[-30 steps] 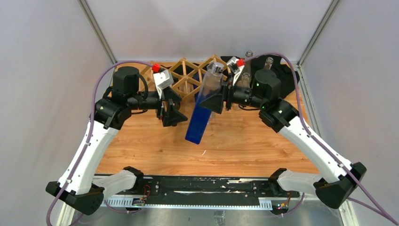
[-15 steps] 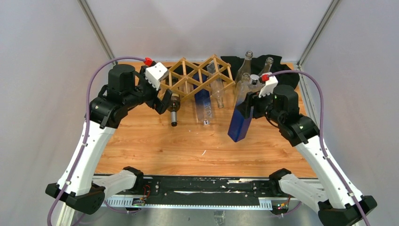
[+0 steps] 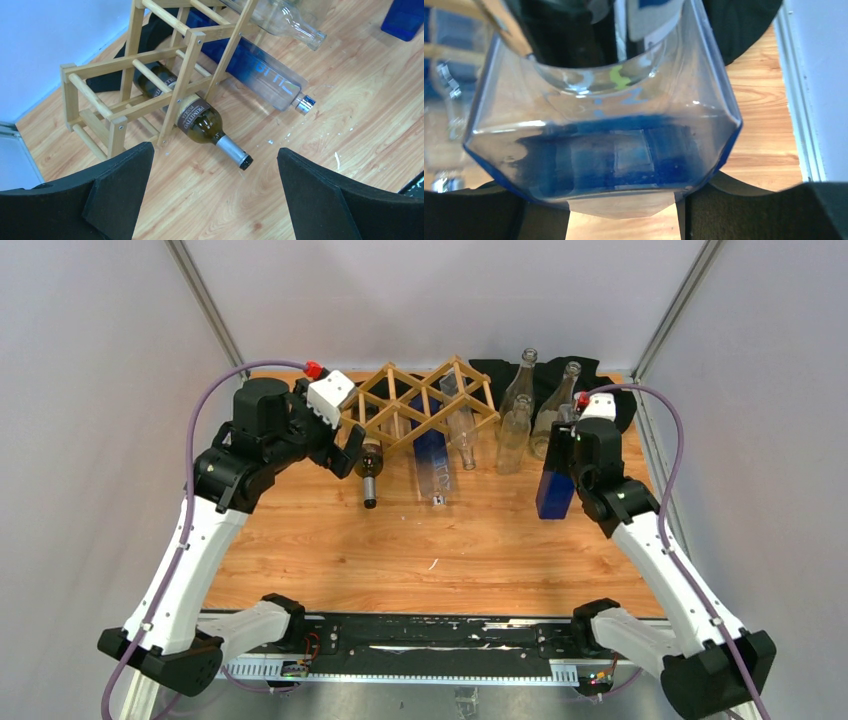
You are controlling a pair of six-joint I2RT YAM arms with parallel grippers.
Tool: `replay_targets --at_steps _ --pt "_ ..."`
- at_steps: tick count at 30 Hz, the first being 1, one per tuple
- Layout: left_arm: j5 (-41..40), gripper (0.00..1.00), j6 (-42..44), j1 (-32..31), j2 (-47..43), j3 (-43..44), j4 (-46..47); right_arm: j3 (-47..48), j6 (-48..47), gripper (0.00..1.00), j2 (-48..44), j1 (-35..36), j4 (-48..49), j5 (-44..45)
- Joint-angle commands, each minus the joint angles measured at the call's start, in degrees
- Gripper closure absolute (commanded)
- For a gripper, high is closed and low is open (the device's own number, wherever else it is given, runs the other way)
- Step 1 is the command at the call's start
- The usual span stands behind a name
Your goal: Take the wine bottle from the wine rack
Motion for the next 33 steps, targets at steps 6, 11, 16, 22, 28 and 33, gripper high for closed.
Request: replay_targets --at_steps 6,11,16,22,28,33 --pt "0.1 0.00 0.1 0.3 -2.1 -0.5 1.8 -0.4 0.7 1.00 8.1 -6.7 28.5 2.8" --pt "1.5 0.00 -0.6 0.3 -2.0 -0.6 1.8 -1.1 -0.1 1.00 12.4 -7.9 35.2 0.7" --pt "1.9 0.00 -0.6 0.3 -2.1 -0.4 1.8 -1.0 -1.4 1.00 16.0 -8.1 38.3 -0.2" --pt "2.3 0.00 -0.7 0.3 -2.2 0.1 1.8 -1.6 -2.2 1.00 19.0 -8.1 41.4 -1.2" --pt "2.8 0.00 -0.7 0.3 -2.5 0.1 1.8 -3.5 -2.7 1.00 20.4 -8.0 44.0 -2.6" --pt "3.2 0.00 -0.6 0.3 -2.6 0.4 1.8 -4.9 -1.9 0.56 20.4 -8.1 43.3 -1.8"
